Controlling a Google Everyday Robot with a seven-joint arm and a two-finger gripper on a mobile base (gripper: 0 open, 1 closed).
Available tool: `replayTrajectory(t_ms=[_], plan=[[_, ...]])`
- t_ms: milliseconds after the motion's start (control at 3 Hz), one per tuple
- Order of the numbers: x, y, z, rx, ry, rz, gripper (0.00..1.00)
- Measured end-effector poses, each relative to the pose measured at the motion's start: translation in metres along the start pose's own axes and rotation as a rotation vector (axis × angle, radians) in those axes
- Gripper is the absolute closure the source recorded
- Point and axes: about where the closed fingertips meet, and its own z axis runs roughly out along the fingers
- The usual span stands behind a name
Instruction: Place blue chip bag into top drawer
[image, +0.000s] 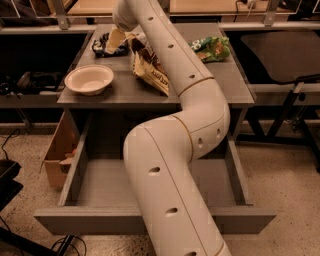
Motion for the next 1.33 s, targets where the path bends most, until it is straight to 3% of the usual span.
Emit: replayTrajectory(t_ms=[333,667,1000,1333], plan=[[-0.004,-0.004,0.017,0.043,-0.010,0.069,0.00],[-0.016,-0.002,0.052,0.101,-0.043,0.195,0.00],[-0.017,0.009,0.083,0.113,-0.070,0.308,0.00],[0.011,0.022,0.110,0.106,-0.056,0.478,0.03]])
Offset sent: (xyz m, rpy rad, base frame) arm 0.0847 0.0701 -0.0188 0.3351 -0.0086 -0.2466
